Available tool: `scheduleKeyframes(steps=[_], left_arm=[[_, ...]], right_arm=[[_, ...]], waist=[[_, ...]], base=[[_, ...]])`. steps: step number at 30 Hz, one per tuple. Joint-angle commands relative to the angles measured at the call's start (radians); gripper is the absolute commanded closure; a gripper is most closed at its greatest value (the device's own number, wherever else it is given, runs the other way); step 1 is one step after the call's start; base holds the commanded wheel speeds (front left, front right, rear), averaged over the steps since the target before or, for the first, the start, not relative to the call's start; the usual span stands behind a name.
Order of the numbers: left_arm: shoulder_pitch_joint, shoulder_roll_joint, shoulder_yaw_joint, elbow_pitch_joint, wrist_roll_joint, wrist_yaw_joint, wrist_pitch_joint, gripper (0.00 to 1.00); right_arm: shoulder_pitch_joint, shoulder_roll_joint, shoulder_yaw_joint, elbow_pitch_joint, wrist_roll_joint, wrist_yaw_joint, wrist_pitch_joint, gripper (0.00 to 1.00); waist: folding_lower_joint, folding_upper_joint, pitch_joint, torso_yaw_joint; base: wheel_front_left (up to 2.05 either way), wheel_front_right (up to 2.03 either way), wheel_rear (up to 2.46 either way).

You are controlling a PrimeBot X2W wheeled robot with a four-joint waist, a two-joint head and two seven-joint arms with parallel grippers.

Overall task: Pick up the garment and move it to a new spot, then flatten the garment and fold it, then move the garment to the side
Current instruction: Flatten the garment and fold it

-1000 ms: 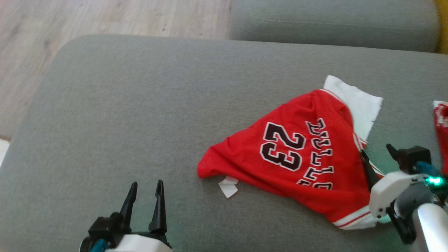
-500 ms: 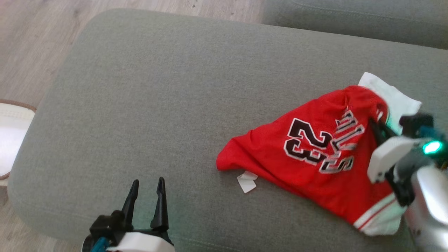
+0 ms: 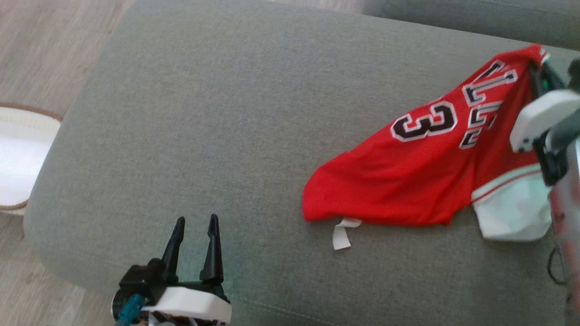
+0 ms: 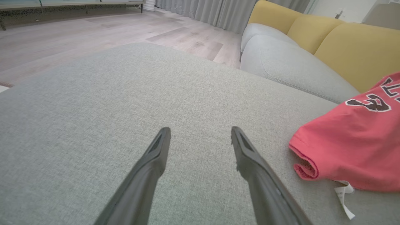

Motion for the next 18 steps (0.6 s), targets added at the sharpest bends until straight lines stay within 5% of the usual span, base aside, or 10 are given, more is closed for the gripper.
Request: scheduleKeyframes(steps=[1, 7, 8, 9, 18], left_arm=[[-0.039, 0.0, 0.036, -0.021, 0.011, -0.005, -0.012, 0.0], [-0.051, -0.016, 0.043, -0.01, 0.024, -0.02, -0.012, 0.0], [-0.052, -0.019, 0.045, -0.009, 0.026, -0.023, -0.012, 0.0], [-0.054, -0.022, 0.048, -0.008, 0.028, -0.024, -0.012, 0.0], [-0.042, -0.032, 0.079, -0.006, 0.046, -0.029, -0.012, 0.0]], right_arm=[[-0.059, 0.01, 0.003, -0.022, -0.017, 0.007, -0.021, 1.0], [-0.162, 0.035, -0.055, 0.094, -0.137, 0.007, -0.062, 1.0], [-0.173, 0.036, -0.069, 0.109, -0.154, 0.007, -0.077, 0.69], [-0.184, 0.038, -0.083, 0.123, -0.171, 0.007, -0.091, 0.0], [-0.22, 0.084, -0.129, 0.232, -0.217, 0.007, -0.204, 0.0]], waist=[[-0.0001, 0.0, 0.009, 0.011], [-0.0001, 0.0, 0.026, 0.044], [-0.0001, 0.0, 0.03, 0.048], [-0.0001, 0.0, 0.032, 0.049], [-0.0001, 0.0, 0.02, 0.019]], base=[[0.0, 0.0, 0.0], [0.0, 0.0, 0.0], [0.0, 0.0, 0.0], [0.0, 0.0, 0.0], [0.0, 0.0, 0.0]])
